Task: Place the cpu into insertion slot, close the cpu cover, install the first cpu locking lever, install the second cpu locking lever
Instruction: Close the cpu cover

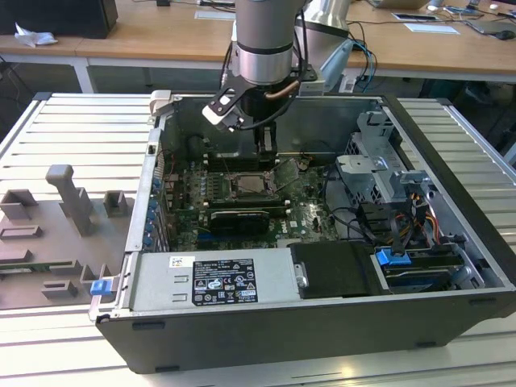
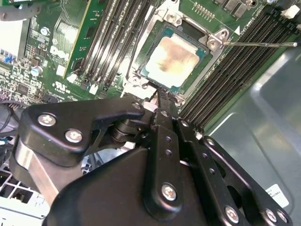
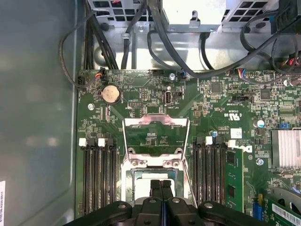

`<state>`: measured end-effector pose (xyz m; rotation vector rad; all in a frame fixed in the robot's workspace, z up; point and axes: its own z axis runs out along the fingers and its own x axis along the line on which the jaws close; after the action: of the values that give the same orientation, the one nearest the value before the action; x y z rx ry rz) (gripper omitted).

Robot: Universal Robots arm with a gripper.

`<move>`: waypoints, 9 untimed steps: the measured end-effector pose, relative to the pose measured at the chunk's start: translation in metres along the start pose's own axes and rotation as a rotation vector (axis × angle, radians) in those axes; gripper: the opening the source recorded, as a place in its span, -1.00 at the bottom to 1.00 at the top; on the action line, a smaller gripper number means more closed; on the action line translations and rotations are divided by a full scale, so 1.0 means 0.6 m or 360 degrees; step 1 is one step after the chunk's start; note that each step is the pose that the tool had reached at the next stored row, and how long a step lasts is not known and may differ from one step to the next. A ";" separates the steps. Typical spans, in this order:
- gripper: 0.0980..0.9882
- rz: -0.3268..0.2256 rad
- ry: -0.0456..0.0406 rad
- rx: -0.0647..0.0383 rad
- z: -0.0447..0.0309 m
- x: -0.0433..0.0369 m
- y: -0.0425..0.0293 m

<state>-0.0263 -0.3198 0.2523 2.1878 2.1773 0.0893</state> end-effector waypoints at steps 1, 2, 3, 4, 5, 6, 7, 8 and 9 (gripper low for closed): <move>-0.98 0.0000 -0.0001 0.0000 -0.004 0.000 0.000; -0.98 0.0000 -0.0002 0.0000 -0.007 0.000 0.001; -0.98 -0.0001 -0.0004 0.0000 -0.015 0.000 0.001; -0.98 -0.0001 -0.0005 0.0000 -0.024 0.000 0.002; -0.98 0.0000 -0.0005 0.0000 -0.025 0.000 0.004; -0.98 0.0000 -0.0005 0.0001 -0.025 0.000 0.007; -0.98 -0.0001 -0.0005 0.0004 -0.024 0.000 0.013; -0.98 0.0000 -0.0005 0.0007 -0.024 0.000 0.019; -0.98 0.0000 -0.0005 0.0008 -0.023 0.000 0.025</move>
<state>-0.0125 -0.3198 0.2675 2.1890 2.1788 0.0804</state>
